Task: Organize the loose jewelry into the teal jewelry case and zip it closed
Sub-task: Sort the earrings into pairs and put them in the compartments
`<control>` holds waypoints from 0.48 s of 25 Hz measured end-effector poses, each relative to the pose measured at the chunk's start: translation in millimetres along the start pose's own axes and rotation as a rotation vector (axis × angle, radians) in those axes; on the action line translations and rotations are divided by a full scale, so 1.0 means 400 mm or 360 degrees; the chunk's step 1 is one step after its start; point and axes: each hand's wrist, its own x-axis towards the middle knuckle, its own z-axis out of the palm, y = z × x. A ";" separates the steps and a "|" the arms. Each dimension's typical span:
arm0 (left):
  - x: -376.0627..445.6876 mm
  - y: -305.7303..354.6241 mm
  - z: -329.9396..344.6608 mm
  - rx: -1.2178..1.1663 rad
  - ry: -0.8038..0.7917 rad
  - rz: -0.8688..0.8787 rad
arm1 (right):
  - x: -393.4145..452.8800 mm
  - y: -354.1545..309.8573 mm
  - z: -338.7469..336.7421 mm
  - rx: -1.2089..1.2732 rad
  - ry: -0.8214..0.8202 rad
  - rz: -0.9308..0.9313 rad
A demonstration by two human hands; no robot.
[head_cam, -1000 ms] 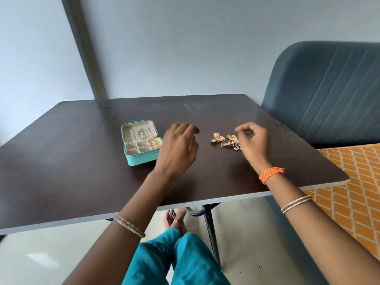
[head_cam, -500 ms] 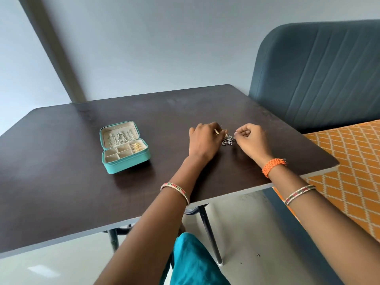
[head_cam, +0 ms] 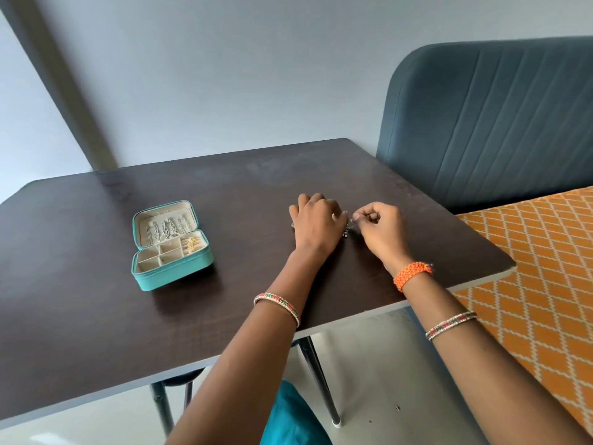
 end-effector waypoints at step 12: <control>-0.008 0.001 -0.004 -0.0536 0.0104 -0.0098 | 0.012 0.018 0.001 0.0233 0.0065 0.0013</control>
